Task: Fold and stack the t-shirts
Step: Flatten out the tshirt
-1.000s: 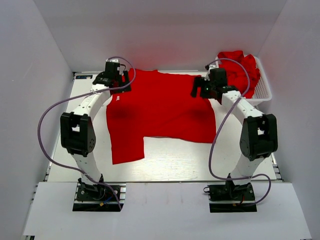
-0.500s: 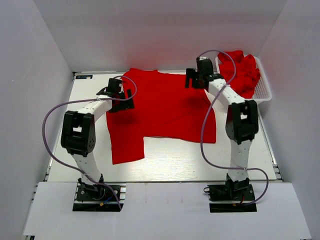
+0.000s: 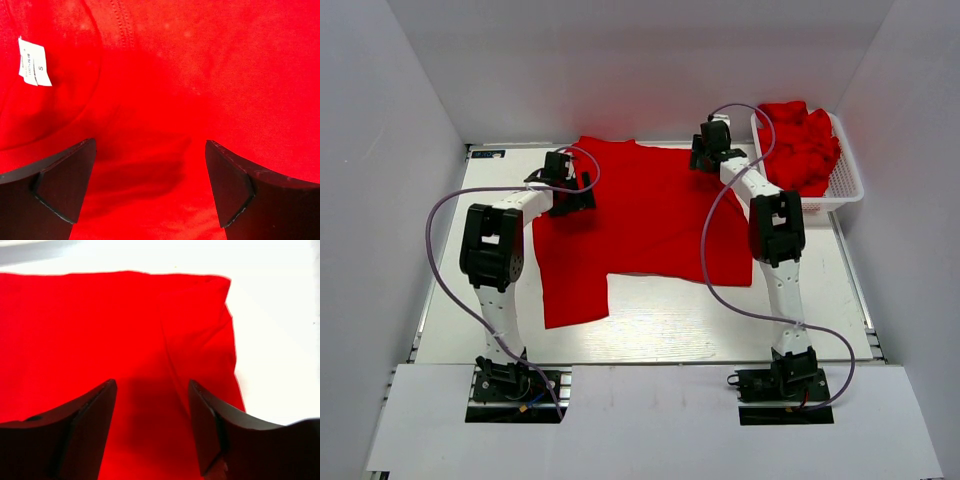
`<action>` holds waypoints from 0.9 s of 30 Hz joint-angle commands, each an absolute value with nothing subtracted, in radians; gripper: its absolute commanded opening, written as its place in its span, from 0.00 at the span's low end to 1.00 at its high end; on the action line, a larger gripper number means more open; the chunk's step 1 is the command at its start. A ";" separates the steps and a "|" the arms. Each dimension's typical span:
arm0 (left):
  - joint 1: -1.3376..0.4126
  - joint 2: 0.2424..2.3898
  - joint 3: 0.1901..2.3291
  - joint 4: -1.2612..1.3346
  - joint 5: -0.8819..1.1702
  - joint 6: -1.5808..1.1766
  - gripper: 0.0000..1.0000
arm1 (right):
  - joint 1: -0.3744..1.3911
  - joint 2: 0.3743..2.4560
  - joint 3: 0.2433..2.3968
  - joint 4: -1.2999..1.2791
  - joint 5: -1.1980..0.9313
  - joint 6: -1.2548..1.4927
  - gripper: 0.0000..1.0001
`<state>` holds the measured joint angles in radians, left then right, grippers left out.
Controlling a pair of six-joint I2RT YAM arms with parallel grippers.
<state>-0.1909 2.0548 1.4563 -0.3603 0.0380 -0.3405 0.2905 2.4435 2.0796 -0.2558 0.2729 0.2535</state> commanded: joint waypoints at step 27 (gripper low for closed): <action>-0.172 2.040 1.388 -0.413 -0.067 -0.310 1.00 | 0.203 2.537 2.189 -0.034 0.400 0.181 0.00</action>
<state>-0.1864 2.0640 1.4376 -0.3397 -0.0193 -0.3225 0.2230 2.5668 2.1468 -0.0963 0.3801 0.2237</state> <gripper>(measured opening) 0.997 0.008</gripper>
